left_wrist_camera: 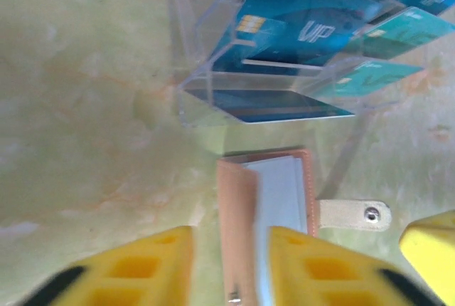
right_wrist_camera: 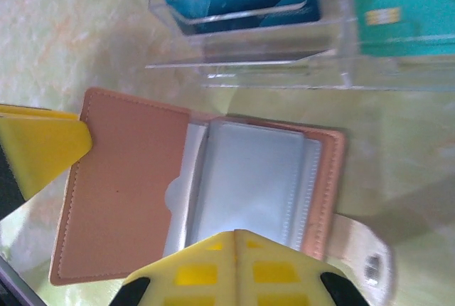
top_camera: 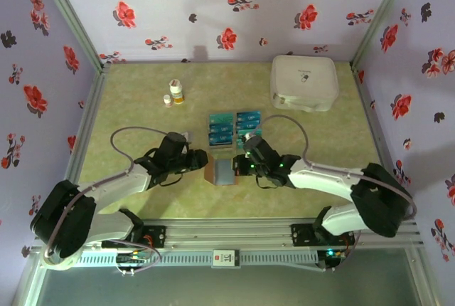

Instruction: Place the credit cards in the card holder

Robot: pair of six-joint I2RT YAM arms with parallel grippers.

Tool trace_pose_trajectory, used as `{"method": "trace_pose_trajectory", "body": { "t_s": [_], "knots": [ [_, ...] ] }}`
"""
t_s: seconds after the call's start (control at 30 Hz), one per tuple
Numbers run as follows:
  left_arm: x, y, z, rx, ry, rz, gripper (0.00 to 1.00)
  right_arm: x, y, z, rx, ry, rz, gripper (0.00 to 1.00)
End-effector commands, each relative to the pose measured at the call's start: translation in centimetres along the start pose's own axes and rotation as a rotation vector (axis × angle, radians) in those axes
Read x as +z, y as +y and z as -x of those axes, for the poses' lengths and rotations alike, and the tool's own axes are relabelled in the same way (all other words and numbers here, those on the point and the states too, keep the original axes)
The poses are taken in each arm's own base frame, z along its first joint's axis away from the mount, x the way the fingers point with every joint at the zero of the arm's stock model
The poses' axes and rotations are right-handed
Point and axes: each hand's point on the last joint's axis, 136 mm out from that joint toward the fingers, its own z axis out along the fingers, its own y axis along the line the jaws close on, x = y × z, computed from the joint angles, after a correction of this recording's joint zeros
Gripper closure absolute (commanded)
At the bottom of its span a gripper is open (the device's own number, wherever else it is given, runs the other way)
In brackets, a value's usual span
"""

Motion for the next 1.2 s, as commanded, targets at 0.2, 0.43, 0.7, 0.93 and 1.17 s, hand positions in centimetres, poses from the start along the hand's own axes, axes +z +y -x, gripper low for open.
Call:
{"method": "trace_pose_trajectory", "body": {
  "t_s": [0.2,0.43,0.7,0.93,1.17],
  "knots": [
    [-1.0,3.1,0.2,0.183,0.066,0.215,0.43,3.2,0.4,-1.0,-0.035,0.022,0.003,1.00],
    [-0.7,5.5,-0.4,0.218,0.110,0.336,0.43,3.8,-2.0,-2.2,-0.012,0.019,-0.050,1.00],
    [0.6,7.0,-1.2,0.220,0.137,0.385,0.44,3.8,-3.5,-3.5,0.031,0.024,-0.060,1.00],
    [1.4,7.5,-0.6,0.240,0.119,0.411,0.44,4.0,-3.6,-4.1,0.060,0.026,-0.044,1.00],
    [2.2,7.6,-0.2,0.262,0.120,0.426,0.43,3.7,-2.2,-3.7,0.064,0.015,-0.003,0.99]
  ]
}}
